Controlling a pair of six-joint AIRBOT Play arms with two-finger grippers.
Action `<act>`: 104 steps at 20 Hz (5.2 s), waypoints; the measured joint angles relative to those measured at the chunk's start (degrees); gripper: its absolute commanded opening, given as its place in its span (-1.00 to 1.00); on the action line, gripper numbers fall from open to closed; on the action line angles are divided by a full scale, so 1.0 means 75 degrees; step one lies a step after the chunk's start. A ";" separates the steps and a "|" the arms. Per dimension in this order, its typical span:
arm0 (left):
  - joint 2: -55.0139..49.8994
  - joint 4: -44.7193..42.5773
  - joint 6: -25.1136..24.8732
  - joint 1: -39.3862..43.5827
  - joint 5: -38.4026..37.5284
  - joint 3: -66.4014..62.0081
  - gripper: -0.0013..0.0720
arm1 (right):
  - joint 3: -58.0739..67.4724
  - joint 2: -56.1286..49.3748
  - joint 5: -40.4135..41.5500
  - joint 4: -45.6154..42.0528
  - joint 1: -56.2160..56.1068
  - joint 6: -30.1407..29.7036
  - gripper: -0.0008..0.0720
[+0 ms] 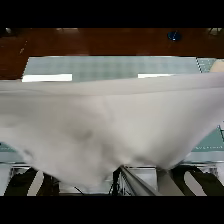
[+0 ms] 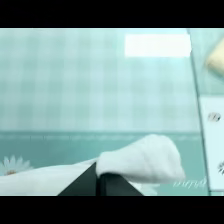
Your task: Fold the shirts.
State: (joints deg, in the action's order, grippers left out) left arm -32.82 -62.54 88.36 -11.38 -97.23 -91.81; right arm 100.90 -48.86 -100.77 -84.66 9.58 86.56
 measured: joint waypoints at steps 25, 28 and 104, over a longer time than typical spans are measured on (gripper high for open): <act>-0.7382 0.1457 -0.3995 0.1370 0.8020 0.2500 -0.88 | -0.1690 -0.6464 0.8527 0.1113 -0.0758 -0.0312 -0.93; -0.7688 0.1408 -0.4068 0.1408 0.8093 0.2489 -0.88 | -0.1690 -0.6595 0.8778 0.0985 -0.0758 -0.0332 -0.93; -0.5138 0.2098 -0.3450 0.0603 0.4299 0.8894 -0.88 | -0.7921 -0.3911 0.3212 0.2652 0.4261 -0.2559 -0.50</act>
State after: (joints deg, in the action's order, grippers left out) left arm -71.35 -46.81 62.48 -6.85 -64.99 -25.10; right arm 41.50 -78.19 -76.69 -64.77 41.54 67.37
